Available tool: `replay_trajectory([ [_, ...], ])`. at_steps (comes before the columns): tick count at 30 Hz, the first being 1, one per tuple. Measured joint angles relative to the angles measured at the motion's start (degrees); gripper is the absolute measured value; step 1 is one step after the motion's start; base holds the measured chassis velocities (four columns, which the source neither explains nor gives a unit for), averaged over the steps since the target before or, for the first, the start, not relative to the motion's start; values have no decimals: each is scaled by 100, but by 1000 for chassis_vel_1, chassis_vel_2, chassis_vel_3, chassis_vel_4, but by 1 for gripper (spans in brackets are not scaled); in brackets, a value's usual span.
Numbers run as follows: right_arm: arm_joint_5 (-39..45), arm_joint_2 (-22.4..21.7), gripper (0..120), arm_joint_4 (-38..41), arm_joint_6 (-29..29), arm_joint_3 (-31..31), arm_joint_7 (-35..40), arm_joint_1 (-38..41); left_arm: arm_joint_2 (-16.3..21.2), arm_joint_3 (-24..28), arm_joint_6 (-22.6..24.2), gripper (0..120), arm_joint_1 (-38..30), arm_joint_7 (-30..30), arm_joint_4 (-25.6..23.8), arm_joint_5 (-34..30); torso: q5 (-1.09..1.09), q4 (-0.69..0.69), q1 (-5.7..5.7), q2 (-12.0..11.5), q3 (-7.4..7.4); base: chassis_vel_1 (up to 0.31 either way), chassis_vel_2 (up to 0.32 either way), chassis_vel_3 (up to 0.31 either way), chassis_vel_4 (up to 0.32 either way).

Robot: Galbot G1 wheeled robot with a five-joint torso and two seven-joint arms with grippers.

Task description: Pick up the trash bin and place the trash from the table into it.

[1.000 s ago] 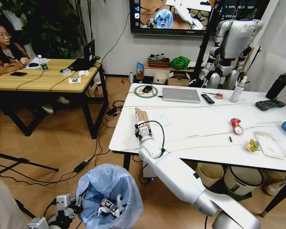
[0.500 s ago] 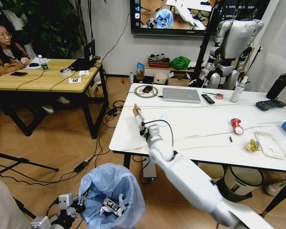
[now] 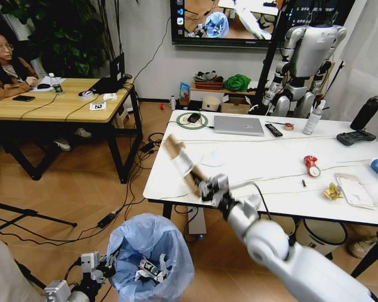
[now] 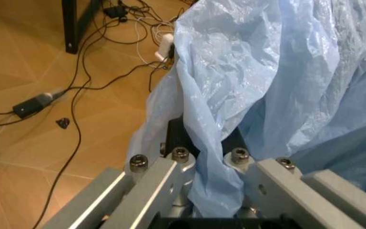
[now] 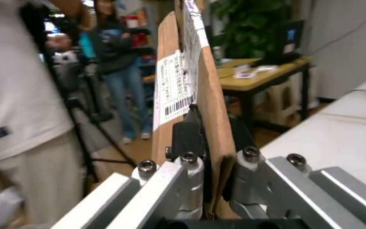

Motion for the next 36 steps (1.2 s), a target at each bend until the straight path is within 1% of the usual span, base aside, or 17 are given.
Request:
replay_trajectory([
  [1,-64,-15,0,44,153,-54,-271,-180,-6,-3,6,0,-12,-4,0,-1,-1,0,0,0,0,0,0,0,0],
  [4,-168,-20,0,19,356,-135,-786,-459,-13,-7,17,0,-18,-7,-11,-1,0,0,0,0,0,0,0,0,0],
  [7,-304,18,0,-124,451,-184,-985,-563,-25,-10,22,0,-11,-8,-33,5,-1,0,0,0,0,0,0,0,0],
  [11,-500,154,0,-355,527,-341,-1044,-592,-68,-14,26,0,6,-10,-71,17,-1,0,1,0,1,0,0,0,0],
  [15,-673,411,0,-720,608,-660,-1042,-411,-118,-11,30,0,29,-13,-95,52,-1,1,1,0,1,0,0,0,0],
  [19,-726,527,0,-863,658,-798,-1031,-342,-126,-30,31,0,58,-13,-125,61,-1,0,1,0,1,0,0,0,0],
  [25,-742,622,0,-922,670,-882,-998,-240,-126,-56,31,0,94,-13,-151,63,-1,0,1,0,1,0,0,0,0],
  [33,-906,588,0,-956,744,-854,-983,-367,-120,-69,32,0,85,-20,-175,37,-1,-1,1,0,1,0,0,0,0],
  [35,-966,594,2,-988,757,-854,-974,-416,-119,-69,34,0,81,-23,-179,33,-1,0,1,0,1,0,0,0,0],
  [36,-1022,604,7,-1019,766,-853,-959,-459,-116,-68,35,0,79,-24,-183,30,-1,0,1,0,1,0,0,0,0],
])
